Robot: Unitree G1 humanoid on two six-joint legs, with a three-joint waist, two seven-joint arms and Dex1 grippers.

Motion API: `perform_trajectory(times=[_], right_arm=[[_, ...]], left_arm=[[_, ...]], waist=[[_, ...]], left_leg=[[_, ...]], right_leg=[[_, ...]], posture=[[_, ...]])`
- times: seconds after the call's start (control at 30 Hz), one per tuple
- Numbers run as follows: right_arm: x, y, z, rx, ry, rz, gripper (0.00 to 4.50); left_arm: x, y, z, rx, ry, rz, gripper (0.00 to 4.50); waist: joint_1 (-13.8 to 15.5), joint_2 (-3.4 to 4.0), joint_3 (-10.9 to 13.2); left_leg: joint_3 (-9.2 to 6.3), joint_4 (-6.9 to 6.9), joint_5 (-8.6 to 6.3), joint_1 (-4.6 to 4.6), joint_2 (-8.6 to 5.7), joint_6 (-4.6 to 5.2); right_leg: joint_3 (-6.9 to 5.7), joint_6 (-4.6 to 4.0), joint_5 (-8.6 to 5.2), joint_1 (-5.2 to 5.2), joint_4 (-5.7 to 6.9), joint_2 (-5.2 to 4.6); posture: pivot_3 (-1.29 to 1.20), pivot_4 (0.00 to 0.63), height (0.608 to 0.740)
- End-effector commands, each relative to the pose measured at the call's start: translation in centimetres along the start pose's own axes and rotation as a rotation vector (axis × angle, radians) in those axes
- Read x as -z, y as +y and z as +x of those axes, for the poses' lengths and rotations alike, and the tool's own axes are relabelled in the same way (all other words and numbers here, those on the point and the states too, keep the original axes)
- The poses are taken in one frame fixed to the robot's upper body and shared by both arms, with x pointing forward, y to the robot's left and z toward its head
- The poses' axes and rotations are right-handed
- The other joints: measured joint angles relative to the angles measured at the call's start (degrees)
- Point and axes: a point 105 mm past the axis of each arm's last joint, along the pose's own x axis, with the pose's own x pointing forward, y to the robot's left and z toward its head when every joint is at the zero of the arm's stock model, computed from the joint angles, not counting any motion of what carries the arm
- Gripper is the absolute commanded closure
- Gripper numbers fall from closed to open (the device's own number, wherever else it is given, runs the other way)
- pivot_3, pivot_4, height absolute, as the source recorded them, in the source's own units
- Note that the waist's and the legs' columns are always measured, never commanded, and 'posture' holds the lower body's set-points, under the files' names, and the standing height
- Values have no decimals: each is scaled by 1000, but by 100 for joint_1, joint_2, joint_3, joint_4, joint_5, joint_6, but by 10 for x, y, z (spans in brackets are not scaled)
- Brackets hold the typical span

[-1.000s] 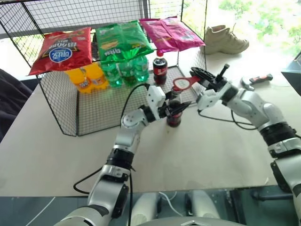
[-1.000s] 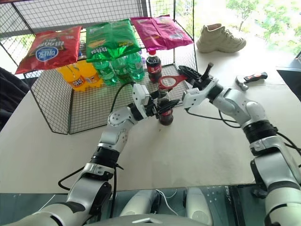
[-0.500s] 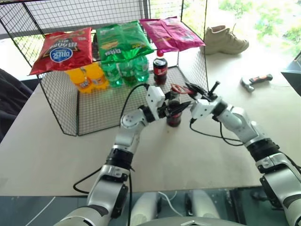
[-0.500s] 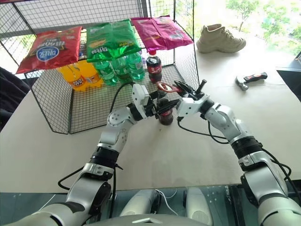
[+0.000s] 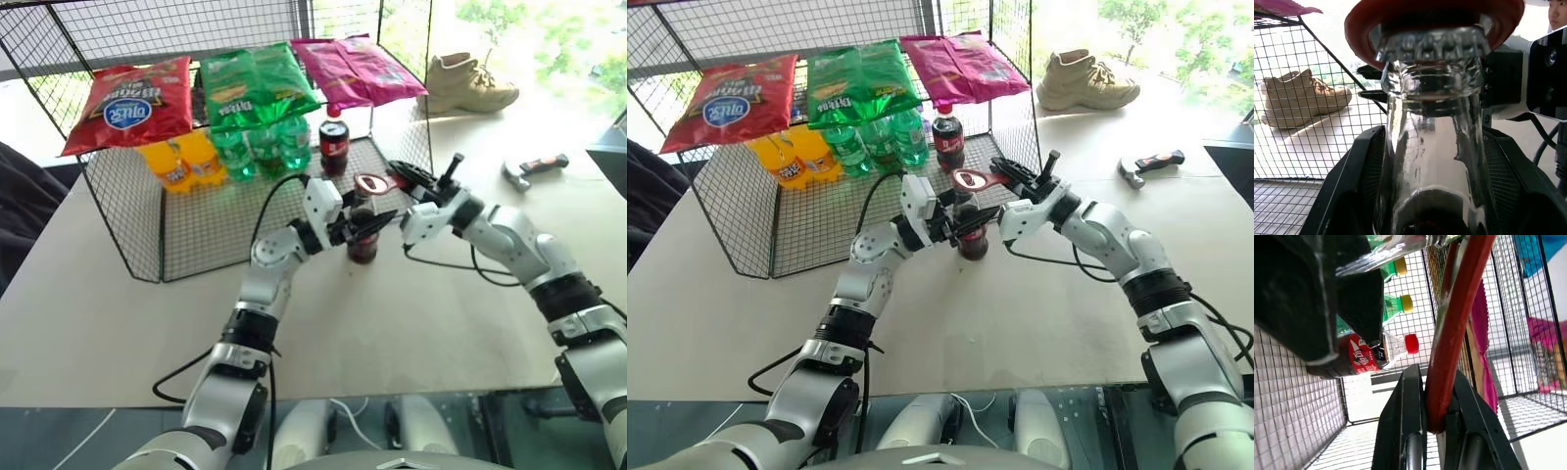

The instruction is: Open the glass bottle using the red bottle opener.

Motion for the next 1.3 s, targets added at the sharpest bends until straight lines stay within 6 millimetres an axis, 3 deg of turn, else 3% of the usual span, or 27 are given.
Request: perform_trajectory(times=[0.03, 0.4, 0.67, 1.3], right_arm=[[1, -20, 1, 26, -36, -84, 4500], [23, -42, -4, 34, -10, -202, 4500], [34, -41, -10, 25, 15, -216, 4500], [57, -60, -23, 58, 75, -343, 4500]], left_arm=[[5, -3, 3, 6, 17, -12, 2239], [5, -3, 3, 9, 17, -13, 2239], [7, -4, 4, 12, 18, -19, 2239], [14, -12, 6, 31, 30, -48, 2239]], waist=[[9, 0, 0], [21, -1, 1], [15, 0, 1], [48, -1, 1]], left_leg=[[0, 0, 0, -2, -1, 0], [-3, 1, 0, -14, -4, 0], [0, 18, 1, -74, -4, -1], [6, 17, 1, -77, -5, -1]], right_leg=[[0, 0, 0, -1, 0, -1], [-4, 0, 0, -8, -6, -4], [0, 0, 1, -70, 11, -4], [4, 0, 1, -73, 10, -3]], posture=[[0, 150, 740], [0, 150, 740], [0, 150, 740], [0, 150, 740]])
